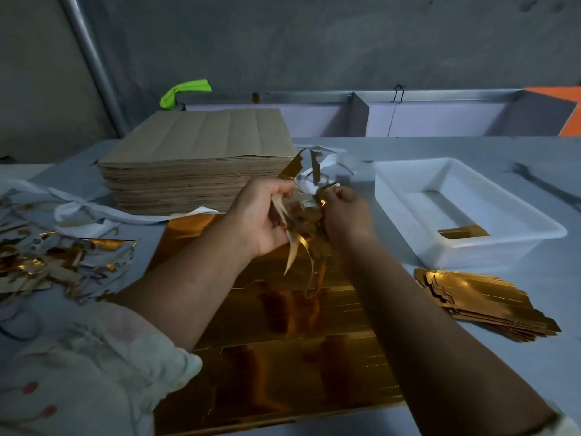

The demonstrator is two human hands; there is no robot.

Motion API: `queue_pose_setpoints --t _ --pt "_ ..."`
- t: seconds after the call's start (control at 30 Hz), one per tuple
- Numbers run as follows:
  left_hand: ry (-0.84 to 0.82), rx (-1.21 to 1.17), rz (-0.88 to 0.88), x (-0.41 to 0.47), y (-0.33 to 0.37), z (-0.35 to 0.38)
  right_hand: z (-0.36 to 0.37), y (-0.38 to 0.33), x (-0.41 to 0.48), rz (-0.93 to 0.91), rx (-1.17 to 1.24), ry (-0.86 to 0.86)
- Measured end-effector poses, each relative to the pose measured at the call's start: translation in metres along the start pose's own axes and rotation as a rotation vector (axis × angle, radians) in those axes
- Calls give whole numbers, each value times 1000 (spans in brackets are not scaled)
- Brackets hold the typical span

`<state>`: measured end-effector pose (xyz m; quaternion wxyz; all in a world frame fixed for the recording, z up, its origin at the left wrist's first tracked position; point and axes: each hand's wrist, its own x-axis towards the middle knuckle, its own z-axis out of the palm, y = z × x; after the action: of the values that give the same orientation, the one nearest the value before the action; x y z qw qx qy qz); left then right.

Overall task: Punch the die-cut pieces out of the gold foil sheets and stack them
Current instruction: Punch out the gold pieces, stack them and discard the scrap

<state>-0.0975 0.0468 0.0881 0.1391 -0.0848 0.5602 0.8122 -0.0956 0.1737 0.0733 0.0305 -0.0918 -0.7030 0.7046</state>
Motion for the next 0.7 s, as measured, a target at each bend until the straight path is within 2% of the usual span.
queue_pose_setpoints --t 0.07,0.17,0.27,0.33,0.4,0.5,0.6,0.7 --pt "-52 52 14 -3 -1 11 13 5 -8 -81 -165 -55" --pt "68 167 61 -2 -2 22 20 6 -12 -236 -389 -81" --pt "134 82 26 -1 4 20 20 4 -12 -400 -643 -90" --pt "184 18 23 1 7 15 21 0 -14 -430 -738 -109" --pt "267 -1 31 2 7 12 22 -1 -18 -416 -709 -142" --pt "329 -22 32 5 6 10 23 -2 -22 -374 -473 -189" --pt "335 -21 40 6 8 4 17 -7 -27 -283 -207 -431" --pt "305 -6 18 6 13 -1 10 -5 -24 -251 -170 -563"
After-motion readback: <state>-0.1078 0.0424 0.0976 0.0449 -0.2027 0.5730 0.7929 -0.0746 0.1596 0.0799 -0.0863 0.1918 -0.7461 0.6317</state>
